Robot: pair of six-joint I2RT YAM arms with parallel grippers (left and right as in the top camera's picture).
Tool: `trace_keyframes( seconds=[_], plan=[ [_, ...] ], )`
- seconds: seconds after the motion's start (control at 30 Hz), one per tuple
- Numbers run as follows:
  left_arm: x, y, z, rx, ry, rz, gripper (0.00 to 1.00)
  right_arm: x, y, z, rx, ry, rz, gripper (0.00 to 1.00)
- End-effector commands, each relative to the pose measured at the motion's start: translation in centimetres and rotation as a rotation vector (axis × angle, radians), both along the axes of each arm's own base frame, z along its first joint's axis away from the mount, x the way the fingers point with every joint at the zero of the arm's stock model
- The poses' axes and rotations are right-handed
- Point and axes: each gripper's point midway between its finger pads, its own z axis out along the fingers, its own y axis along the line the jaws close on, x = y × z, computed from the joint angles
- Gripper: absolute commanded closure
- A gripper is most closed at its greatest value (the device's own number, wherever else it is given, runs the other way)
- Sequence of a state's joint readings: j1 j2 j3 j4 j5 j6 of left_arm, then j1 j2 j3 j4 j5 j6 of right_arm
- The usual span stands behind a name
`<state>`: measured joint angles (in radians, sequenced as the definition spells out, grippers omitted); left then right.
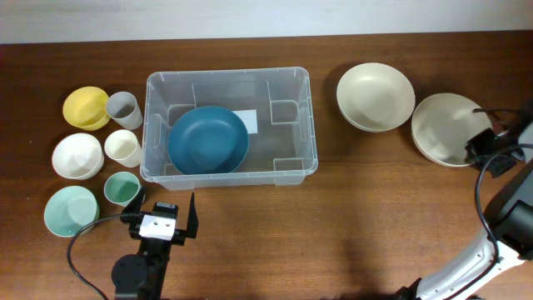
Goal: Pack container
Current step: 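Move the right gripper to the far-right cream bowl and grasp its rim, then carry the cream bowl with the right gripper over the container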
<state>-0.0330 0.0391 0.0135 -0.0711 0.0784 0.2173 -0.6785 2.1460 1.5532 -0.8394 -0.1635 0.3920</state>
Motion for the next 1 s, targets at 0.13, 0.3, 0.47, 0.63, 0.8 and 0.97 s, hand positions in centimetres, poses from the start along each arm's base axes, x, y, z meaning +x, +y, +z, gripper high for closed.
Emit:
trace_keyframes(
  seconds=[0.13, 0.3, 0.47, 0.63, 0.8, 0.97],
  plan=[
    [0.0, 0.1, -0.2, 0.005, 0.003, 0.001, 0.00, -1.8, -3.2, 0.5, 0.050, -0.032, -0.134, 0.97],
    [0.0, 0.1, -0.2, 0.005, 0.003, 0.001, 0.00, 1.3, -3.4, 5.4, 0.260, -0.335, -0.145, 0.96],
    [0.0, 0.1, -0.2, 0.005, 0.003, 0.001, 0.00, 3.4, -3.1, 13.8, 0.362, -0.590, -0.086, 0.96],
    [0.0, 0.1, -0.2, 0.005, 0.003, 0.001, 0.00, 4.6, 1.2, 22.1, 0.313, -0.709, 0.096, 0.96],
    [0.0, 0.1, -0.2, 0.005, 0.003, 0.001, 0.00, 6.8, 12.4, 29.0, 0.247, -0.787, 0.406, 0.96],
    [0.0, 0.1, -0.2, 0.005, 0.003, 0.001, 0.00, 9.1, 27.3, 29.3, 0.093, -0.698, 0.722, 0.96]
  ],
)
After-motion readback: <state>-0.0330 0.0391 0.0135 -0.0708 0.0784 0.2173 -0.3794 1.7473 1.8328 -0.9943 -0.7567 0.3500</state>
